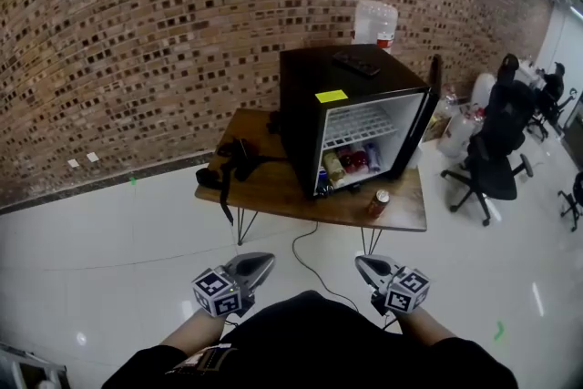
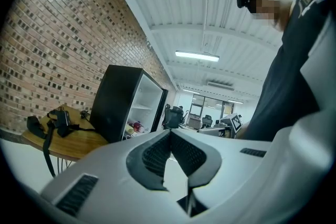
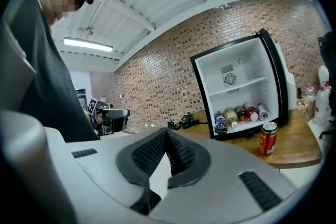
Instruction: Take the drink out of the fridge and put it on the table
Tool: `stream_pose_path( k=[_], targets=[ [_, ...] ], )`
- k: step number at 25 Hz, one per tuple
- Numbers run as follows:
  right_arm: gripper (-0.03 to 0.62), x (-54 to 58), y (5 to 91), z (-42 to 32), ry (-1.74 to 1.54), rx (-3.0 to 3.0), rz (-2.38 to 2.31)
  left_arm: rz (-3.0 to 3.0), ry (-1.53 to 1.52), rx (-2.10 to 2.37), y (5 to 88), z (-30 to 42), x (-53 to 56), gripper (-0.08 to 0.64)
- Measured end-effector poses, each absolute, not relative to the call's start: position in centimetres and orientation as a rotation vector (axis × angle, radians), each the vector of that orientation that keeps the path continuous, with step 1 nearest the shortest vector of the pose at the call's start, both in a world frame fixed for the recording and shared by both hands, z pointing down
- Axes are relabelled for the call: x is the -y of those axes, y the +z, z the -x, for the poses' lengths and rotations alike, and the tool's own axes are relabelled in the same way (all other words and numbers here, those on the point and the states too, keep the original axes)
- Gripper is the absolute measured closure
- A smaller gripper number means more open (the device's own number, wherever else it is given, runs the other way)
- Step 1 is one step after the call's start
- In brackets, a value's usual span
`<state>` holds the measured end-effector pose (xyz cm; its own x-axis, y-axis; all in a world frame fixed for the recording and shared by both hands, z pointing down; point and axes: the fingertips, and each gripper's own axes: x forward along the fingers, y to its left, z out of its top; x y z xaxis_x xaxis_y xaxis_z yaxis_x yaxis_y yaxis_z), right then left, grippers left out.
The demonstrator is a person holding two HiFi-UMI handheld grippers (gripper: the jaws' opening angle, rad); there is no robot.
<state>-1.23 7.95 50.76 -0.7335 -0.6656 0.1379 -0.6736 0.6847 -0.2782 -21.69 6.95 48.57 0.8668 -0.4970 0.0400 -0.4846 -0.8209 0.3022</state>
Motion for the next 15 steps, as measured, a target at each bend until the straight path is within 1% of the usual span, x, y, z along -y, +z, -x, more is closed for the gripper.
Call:
stream_pose_path(
  k=[15],
  targets=[
    [0.592, -8.13, 50.56, 1.15, 0.474, 2.865, -1.118, -2.718, -0.046, 0.754, 48.22, 22.4, -7.44, 0.558]
  ],
)
